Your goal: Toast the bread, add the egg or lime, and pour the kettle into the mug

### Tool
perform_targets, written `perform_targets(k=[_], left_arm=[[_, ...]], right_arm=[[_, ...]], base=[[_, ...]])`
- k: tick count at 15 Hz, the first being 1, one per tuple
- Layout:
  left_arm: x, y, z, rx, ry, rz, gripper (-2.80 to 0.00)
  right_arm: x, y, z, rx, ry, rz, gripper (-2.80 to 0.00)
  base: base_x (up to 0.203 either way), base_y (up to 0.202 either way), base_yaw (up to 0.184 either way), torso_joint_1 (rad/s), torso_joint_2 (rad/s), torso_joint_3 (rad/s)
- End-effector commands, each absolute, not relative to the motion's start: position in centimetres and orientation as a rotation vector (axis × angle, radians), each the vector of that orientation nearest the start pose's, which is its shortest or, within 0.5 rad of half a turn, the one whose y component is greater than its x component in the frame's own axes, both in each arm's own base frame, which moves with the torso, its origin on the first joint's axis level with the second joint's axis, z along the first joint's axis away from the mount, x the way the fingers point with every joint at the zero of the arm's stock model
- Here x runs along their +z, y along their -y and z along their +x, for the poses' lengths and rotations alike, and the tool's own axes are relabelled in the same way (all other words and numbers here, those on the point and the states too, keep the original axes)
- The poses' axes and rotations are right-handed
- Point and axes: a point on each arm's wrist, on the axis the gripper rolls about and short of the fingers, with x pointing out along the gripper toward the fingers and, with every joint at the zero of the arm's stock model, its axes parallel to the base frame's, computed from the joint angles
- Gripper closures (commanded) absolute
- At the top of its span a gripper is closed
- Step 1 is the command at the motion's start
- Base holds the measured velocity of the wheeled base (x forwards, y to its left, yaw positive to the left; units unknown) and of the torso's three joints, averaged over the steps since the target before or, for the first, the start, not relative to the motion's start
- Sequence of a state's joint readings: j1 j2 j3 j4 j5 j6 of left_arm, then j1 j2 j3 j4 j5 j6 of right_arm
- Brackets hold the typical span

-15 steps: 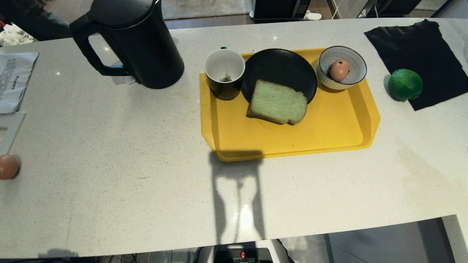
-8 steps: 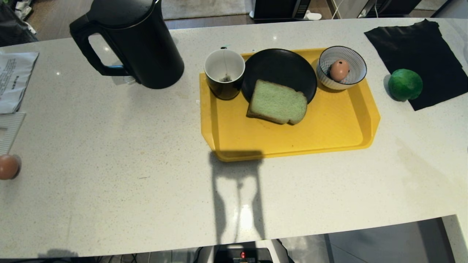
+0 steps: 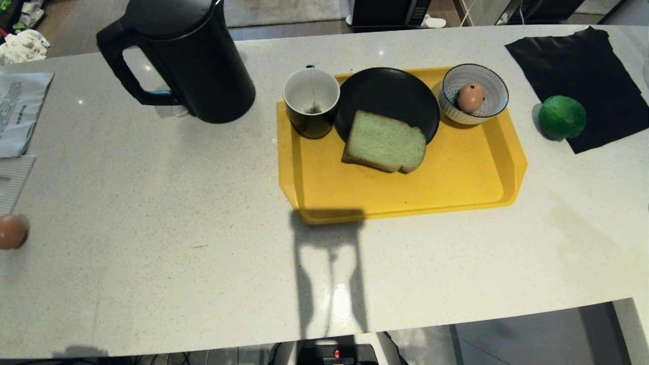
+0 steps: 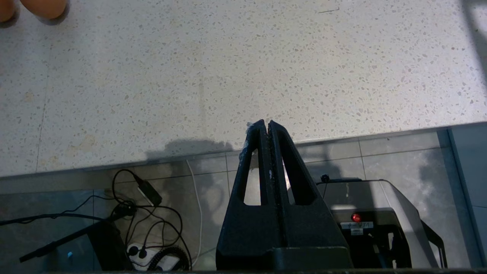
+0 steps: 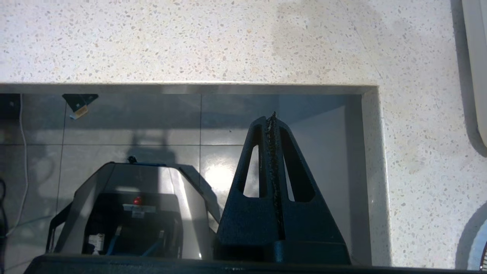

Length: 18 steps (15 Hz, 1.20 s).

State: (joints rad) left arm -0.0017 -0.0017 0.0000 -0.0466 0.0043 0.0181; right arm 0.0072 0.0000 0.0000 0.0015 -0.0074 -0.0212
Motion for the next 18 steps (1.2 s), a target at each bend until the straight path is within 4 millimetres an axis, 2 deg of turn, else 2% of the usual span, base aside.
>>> perform_targets(k=[1, 18], left_arm=[[7.56, -0.01, -2.17, 0.003, 0.032, 0.018, 0.00], [7.56, -0.01, -2.17, 0.003, 0.032, 0.018, 0.00]], right_arm=[[7.52, 0.07, -2.27, -0.014, 0.000, 0.034, 0.00], [7.52, 0.07, -2.27, -0.015, 0.000, 0.031, 0.00]], base=[[0.000, 0.000, 0.000, 0.000, 0.00, 0.000], [0.000, 0.000, 0.000, 0.000, 0.00, 0.000]])
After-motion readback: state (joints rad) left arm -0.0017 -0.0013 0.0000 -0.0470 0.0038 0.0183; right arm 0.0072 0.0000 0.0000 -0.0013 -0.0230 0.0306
